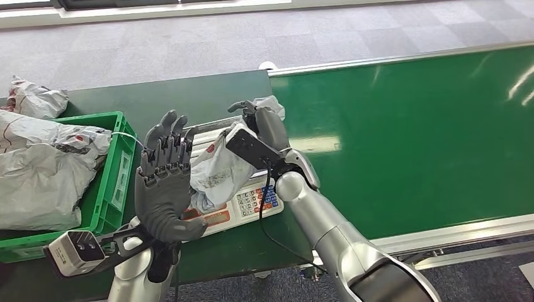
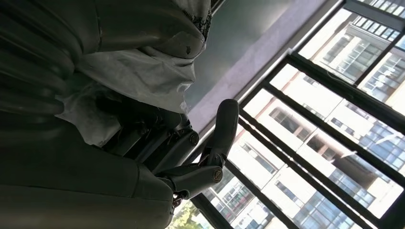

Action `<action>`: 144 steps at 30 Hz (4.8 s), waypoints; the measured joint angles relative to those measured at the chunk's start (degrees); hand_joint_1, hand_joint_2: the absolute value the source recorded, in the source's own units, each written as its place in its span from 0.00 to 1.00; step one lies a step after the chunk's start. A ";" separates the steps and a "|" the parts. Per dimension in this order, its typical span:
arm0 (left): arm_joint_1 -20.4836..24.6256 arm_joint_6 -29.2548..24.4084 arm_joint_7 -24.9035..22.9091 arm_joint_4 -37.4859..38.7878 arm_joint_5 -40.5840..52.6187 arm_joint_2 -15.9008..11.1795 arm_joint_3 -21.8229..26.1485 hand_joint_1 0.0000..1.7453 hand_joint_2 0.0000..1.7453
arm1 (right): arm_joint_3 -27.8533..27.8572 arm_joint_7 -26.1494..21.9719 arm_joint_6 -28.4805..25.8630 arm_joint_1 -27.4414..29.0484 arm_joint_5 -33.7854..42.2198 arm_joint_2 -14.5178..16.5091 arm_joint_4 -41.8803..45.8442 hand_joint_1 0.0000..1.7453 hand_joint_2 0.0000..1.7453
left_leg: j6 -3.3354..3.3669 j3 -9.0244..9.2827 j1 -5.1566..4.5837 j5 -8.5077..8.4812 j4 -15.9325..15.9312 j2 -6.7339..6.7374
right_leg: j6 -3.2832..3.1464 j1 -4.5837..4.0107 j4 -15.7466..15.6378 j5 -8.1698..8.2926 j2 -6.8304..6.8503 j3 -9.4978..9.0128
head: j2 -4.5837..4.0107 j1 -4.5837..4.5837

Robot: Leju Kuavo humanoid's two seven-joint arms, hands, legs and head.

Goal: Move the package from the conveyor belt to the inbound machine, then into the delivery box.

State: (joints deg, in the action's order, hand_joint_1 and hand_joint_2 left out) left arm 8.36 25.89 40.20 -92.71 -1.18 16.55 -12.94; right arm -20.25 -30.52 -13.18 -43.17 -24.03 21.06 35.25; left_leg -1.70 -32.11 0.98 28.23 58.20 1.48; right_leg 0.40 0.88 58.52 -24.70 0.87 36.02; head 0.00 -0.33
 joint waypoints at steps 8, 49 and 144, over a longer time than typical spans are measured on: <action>0.01 0.01 0.00 0.16 0.00 -0.02 0.00 0.00 1.00 | -1.10 0.44 -0.04 -0.90 -0.13 0.03 -3.64 0.75 1.00 | 0.00 -0.01 -0.02 0.00 0.00 0.00 | 0.00 0.01 -0.01 0.00 0.00 0.01 | 0.00 0.00; 0.07 0.36 0.02 1.99 3.27 -0.02 0.72 0.00 1.00 | 0.11 4.05 -13.60 4.02 -13.99 -3.79 9.17 0.00 0.00 | 0.00 0.00 -0.02 0.01 0.01 0.00 | 0.01 0.02 -0.01 0.00 -0.01 0.04 | 0.00 0.00; 17.71 -49.88 -0.19 23.95 18.57 -1.24 14.42 1.00 1.00 | 3.51 -9.43 -26.64 26.86 -13.45 -1.07 67.76 0.00 1.00 | 0.07 -0.21 -0.03 -0.07 0.01 -0.18 | 0.08 0.04 0.01 0.04 0.16 0.11 | 0.00 0.01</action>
State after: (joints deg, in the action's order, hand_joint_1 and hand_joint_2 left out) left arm 26.07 -23.99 40.01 -68.75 17.39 15.31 1.48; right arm -16.74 -39.95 -39.82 -16.31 -37.48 20.00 103.01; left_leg -1.64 -32.32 0.94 28.16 58.21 1.31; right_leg 0.48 0.92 58.53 -24.65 1.03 36.14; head 0.00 -0.32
